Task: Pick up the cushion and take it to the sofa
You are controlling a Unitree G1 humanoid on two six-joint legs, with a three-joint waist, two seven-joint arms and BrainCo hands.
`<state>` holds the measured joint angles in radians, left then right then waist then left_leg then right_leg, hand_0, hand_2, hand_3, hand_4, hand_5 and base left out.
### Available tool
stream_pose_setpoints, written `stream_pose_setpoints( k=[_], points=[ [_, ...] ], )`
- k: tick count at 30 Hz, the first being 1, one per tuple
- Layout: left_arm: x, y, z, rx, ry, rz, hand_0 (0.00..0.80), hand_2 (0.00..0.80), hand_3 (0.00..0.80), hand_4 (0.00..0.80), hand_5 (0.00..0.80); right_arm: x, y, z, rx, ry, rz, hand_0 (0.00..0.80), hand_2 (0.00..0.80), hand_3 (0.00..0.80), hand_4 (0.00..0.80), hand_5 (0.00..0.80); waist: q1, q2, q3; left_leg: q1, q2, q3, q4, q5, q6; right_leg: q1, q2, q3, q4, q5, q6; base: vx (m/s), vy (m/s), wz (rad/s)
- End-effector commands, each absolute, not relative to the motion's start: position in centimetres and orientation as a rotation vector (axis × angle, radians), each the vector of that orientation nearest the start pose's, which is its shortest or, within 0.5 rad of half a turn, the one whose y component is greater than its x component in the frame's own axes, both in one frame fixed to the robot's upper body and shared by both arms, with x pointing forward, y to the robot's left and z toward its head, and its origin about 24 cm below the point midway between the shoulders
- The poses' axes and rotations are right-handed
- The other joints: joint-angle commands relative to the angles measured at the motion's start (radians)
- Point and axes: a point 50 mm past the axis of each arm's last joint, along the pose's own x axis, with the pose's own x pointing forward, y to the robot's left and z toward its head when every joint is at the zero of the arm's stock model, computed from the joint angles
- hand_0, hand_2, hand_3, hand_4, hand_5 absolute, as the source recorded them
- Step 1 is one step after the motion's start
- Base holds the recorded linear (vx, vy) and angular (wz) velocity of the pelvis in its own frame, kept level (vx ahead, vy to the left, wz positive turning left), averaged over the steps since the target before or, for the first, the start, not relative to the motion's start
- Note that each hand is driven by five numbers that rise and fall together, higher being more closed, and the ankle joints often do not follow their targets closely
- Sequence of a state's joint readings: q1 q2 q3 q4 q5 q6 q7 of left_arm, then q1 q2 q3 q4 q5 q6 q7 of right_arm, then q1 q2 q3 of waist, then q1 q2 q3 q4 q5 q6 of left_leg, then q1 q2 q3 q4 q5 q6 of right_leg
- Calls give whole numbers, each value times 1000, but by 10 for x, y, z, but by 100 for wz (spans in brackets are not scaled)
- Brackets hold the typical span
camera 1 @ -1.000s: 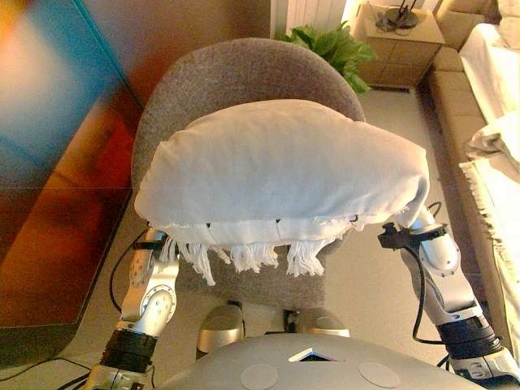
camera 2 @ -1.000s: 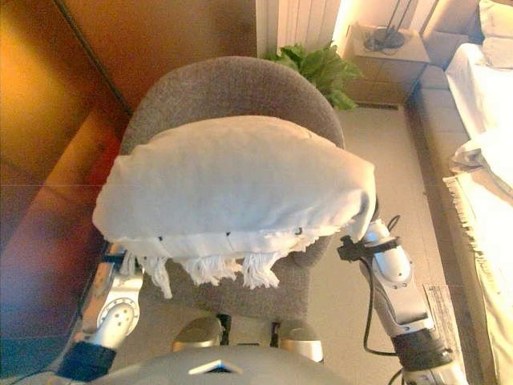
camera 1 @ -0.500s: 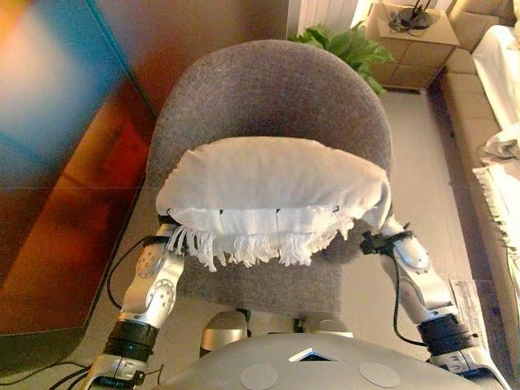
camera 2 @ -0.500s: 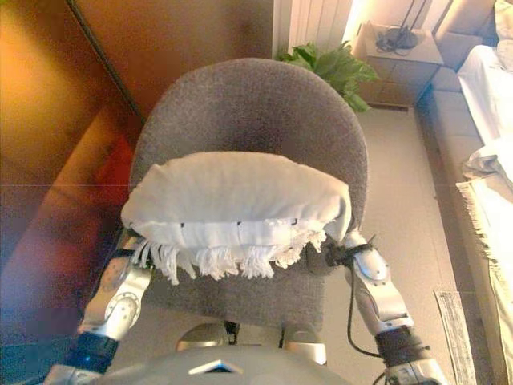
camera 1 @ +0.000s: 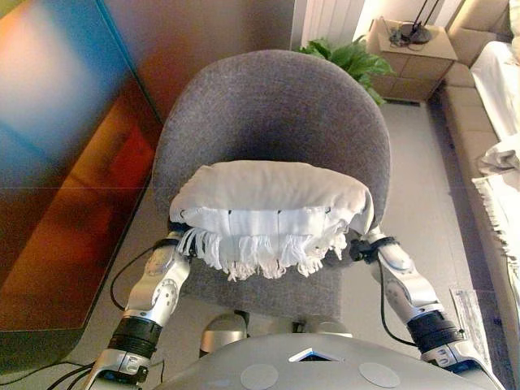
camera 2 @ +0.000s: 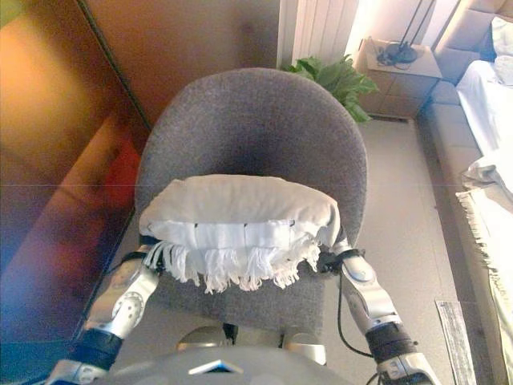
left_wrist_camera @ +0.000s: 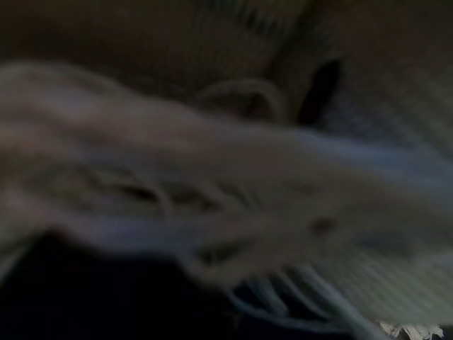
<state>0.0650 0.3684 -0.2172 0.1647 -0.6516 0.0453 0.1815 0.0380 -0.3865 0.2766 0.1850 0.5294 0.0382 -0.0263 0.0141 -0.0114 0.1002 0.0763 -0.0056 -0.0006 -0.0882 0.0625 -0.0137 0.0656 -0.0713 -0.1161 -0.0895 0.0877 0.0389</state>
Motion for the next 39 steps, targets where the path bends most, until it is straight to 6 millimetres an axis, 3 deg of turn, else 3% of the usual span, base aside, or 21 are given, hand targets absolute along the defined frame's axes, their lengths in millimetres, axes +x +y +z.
stream_pose_setpoints(
  k=[1,10,11,12,14,23,25,26,27,28,29,30,34,39],
  points=[
    [271,147,8,-256,278,-57,800,800,800,800,800,262,-136,6,223,281,213,800,800,800,800,800,6,-13,-10,23,2,34,1,-70,19,35,-36,-26,2,-29,49,0,0,0],
    [297,119,-24,-182,559,26,800,800,800,800,800,302,-124,-11,230,527,128,800,800,800,800,800,-1,-5,-35,63,7,38,1,-78,7,74,-30,-26,2,-37,50,61,-1,0],
    [300,117,-26,-175,576,46,737,737,737,737,737,305,-125,-14,226,558,123,800,800,800,800,800,-1,-3,-43,68,8,39,1,-79,6,79,-30,-27,2,-39,50,112,2,0],
    [303,117,-27,-154,584,61,731,731,731,731,731,308,-127,-17,224,584,112,800,800,800,800,800,0,-2,-50,72,9,40,1,-80,4,83,-29,-29,2,-40,51,118,-3,0],
    [308,116,-27,-131,604,89,800,800,800,800,800,312,-133,-22,216,637,103,800,800,800,800,800,1,-1,-61,79,11,43,1,-82,1,89,-29,-31,2,-42,51,98,-3,-1],
    [329,120,-13,-69,594,120,800,800,800,800,800,330,-160,-17,197,670,17,800,800,800,800,800,-1,5,-72,98,13,39,1,-82,-9,108,-20,-28,2,-48,46,83,5,0],
    [336,124,-8,-53,603,118,618,618,618,618,618,338,-160,-10,204,677,37,800,800,800,800,800,-2,7,-66,93,12,34,1,-80,-12,103,-18,-24,2,-47,45,18,4,0],
    [338,125,-6,-51,603,121,198,198,198,198,198,340,-161,-7,203,676,38,800,800,800,800,800,-3,7,-63,91,12,33,1,-79,-13,101,-18,-24,2,-47,44,0,0,0],
    [345,132,-1,-24,603,134,0,0,0,0,0,348,-166,2,192,670,16,800,800,800,800,800,-3,7,-56,86,11,30,1,-76,-15,96,-17,-22,2,-44,45,0,0,0],
    [349,134,3,-6,593,141,0,0,0,0,0,353,-170,8,192,662,4,800,800,800,800,800,-4,8,-52,83,11,28,1,-75,-17,93,-17,-19,2,-42,46,0,0,0],
    [354,136,8,-1,577,148,0,0,0,0,0,359,-174,16,191,630,-3,464,464,464,464,464,-5,8,-48,80,11,26,1,-73,-20,90,-17,-18,2,-40,47,0,0,0],
    [361,142,18,9,548,158,0,0,0,0,0,366,-179,27,184,582,-14,0,0,0,0,0,-5,8,-43,73,10,24,1,-71,-21,83,-16,-15,2,-38,48,0,0,0],
    [382,155,55,15,375,182,0,0,0,0,0,388,-195,73,80,361,-43,0,0,0,0,0,-9,15,-26,51,11,20,1,-71,-26,64,-18,-10,2,-41,50,-30,18,0],
    [389,185,94,12,170,239,0,0,0,0,0,390,-227,117,47,141,-174,0,0,0,0,0,-13,12,-19,59,15,24,1,-82,-28,74,-20,-20,2,-52,53,15,0,0]
  ],
)
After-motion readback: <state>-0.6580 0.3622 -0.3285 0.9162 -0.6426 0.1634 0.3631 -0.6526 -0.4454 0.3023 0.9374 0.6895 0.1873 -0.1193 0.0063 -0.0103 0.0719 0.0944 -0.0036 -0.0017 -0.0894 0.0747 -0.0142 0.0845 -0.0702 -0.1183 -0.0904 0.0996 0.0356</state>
